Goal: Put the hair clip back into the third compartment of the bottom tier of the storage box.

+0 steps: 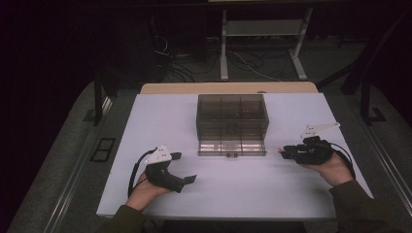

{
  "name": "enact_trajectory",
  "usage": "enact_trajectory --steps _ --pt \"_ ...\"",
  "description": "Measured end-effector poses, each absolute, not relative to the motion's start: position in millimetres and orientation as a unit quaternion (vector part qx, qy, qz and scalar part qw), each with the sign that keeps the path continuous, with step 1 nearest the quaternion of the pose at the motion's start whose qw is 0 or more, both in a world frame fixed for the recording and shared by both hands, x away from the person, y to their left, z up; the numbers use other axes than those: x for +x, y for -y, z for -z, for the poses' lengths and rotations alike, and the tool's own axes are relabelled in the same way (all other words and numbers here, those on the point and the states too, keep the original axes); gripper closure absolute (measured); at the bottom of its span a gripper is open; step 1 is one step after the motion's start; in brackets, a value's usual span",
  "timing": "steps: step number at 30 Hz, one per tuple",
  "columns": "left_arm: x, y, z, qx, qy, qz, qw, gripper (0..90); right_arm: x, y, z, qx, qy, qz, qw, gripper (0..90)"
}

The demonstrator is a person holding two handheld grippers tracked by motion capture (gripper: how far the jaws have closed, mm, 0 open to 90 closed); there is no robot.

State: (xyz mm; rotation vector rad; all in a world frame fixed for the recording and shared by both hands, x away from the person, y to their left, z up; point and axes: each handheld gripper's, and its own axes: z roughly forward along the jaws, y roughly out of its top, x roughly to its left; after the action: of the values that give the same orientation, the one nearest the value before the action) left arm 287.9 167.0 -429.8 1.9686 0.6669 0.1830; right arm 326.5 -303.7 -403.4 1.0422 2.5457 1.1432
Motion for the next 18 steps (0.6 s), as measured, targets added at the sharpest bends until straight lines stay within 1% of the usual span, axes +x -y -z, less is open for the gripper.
enact_trajectory --steps 18 --pt "288.0 -166.3 430.3 0.817 -0.276 -0.074 0.501 0.0 334.5 295.0 396.7 0.34 -0.854 -0.386 0.075 67.9"
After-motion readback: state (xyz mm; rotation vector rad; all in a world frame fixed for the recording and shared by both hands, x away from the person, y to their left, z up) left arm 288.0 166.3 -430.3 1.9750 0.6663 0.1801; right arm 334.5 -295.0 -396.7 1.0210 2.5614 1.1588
